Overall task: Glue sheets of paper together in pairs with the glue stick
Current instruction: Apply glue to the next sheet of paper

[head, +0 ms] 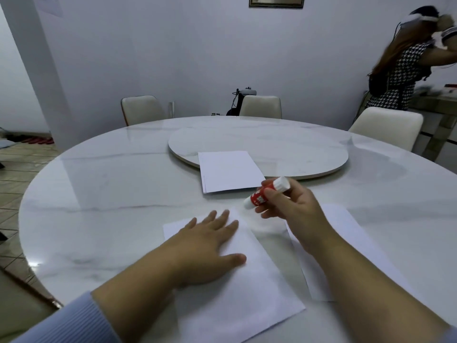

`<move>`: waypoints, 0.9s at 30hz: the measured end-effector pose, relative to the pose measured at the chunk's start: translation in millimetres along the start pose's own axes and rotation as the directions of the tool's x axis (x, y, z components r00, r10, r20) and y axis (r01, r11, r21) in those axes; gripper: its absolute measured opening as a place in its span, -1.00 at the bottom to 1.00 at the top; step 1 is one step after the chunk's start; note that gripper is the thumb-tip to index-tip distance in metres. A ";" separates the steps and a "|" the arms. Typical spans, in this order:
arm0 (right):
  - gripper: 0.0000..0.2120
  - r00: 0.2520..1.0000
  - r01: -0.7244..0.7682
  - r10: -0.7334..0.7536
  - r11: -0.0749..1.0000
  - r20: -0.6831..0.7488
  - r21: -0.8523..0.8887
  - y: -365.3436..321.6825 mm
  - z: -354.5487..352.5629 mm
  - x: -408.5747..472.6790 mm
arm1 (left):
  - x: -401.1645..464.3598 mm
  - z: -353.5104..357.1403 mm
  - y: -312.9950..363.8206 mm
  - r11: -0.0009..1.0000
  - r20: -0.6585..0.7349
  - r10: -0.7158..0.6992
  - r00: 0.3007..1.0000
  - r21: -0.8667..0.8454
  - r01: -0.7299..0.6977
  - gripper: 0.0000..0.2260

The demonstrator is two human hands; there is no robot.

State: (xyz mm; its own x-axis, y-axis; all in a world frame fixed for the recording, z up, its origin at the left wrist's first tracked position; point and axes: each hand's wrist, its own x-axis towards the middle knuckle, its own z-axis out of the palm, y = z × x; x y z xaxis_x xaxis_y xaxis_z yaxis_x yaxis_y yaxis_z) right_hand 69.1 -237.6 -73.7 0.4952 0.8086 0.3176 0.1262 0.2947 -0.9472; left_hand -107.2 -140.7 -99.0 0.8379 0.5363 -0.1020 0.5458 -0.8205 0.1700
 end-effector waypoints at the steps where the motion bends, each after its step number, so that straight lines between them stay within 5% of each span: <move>1: -0.91 1.000 0.004 -0.003 0.999 0.013 -0.045 2.0 4.3 0.2 | -0.3 1.2 0.5 1.000 -0.037 -0.005 0.999 0.003 0.005 -0.32; 9: -0.84 0.986 -0.020 0.061 0.967 0.157 -0.256 18.4 18.3 2.6 | -1.3 7.9 5.9 0.997 -0.081 -0.073 0.994 -0.006 0.072 -0.41; 17: -0.90 0.976 0.108 -0.019 0.909 0.219 -0.403 2.1 12.0 -3.6 | -0.3 7.4 6.0 0.996 -0.044 -0.081 0.996 0.018 0.082 -0.43; 20: -0.76 0.960 0.138 -0.010 0.886 0.279 -0.443 -9.9 5.0 -9.0 | 0.4 8.4 4.3 0.996 -0.045 -0.083 0.995 0.019 0.084 -0.42; 23: -0.58 0.907 0.101 0.111 0.879 0.407 -0.467 -17.6 -2.1 -13.4 | 1.0 9.4 2.7 0.996 -0.064 -0.089 0.994 0.026 0.091 -0.38; 27: -0.78 0.770 -0.043 0.344 0.869 0.537 -0.494 -24.6 -6.4 -18.1 | -0.5 7.9 5.8 0.996 -0.040 -0.088 0.995 0.029 0.089 -0.28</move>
State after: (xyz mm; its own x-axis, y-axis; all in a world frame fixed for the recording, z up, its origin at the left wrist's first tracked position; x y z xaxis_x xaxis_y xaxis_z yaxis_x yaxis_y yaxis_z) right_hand 62.5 -262.8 -56.4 -0.0370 0.9977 -0.0572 0.5127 -0.0302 -0.8581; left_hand -104.4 -147.3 -105.7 0.7857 0.6137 -0.0770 0.6182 -0.7749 0.1315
